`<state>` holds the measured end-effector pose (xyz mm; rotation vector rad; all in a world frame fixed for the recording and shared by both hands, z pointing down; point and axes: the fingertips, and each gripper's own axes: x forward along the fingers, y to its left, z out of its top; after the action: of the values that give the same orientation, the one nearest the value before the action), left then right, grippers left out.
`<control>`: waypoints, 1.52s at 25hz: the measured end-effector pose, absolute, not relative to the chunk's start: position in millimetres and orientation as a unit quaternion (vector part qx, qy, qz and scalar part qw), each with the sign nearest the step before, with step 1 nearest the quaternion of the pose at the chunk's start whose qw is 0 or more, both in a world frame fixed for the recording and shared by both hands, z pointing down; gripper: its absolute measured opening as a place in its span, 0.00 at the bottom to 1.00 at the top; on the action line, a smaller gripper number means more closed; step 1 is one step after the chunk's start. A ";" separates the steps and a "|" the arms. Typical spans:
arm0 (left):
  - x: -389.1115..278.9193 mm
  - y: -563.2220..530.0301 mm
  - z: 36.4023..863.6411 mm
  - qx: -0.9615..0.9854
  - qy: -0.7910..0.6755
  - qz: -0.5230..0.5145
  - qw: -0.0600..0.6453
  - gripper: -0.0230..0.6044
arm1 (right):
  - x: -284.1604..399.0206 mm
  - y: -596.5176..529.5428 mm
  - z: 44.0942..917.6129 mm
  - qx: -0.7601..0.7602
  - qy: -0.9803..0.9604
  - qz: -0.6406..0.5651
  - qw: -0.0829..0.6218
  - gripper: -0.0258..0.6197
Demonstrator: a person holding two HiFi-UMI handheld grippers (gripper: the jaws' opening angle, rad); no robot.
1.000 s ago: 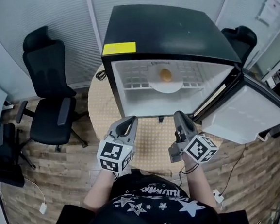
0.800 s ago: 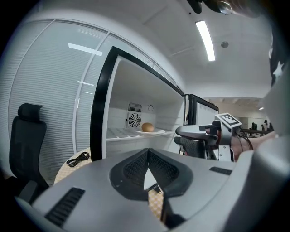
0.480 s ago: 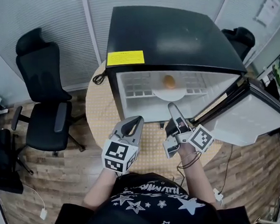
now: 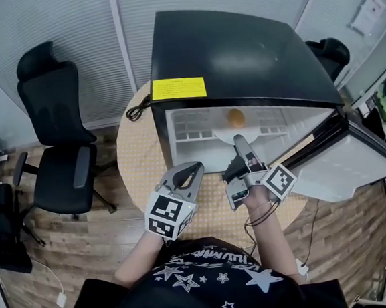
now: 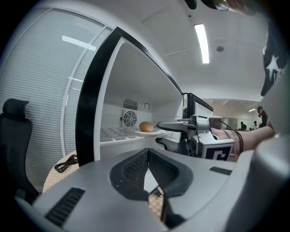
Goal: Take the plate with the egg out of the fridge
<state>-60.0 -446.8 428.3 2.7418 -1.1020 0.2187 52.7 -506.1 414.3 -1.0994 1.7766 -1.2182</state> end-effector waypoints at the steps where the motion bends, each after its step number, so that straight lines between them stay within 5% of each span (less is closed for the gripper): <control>1: -59.4 -447.5 428.7 0.922 -0.369 0.074 0.089 0.05 | 52.7 -506.9 415.1 -0.426 0.684 -0.473 0.355 0.34; 11: -56.6 -452.4 433.1 0.925 -0.361 0.075 0.095 0.05 | 62.6 -515.8 422.1 -0.458 0.667 -0.478 0.342 0.33; 25: -57.2 -453.9 434.6 0.924 -0.362 0.076 0.096 0.05 | 67.3 -512.7 424.6 -0.452 0.611 -0.527 0.381 0.15; 38: -58.3 -442.4 429.6 0.921 -0.370 0.077 0.091 0.05 | 62.8 -493.8 418.2 -0.406 0.601 -0.551 0.413 0.14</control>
<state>-58.3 -442.4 429.6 2.7376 -1.0999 0.2285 62.8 -493.8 418.2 -1.0210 1.5100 -1.3853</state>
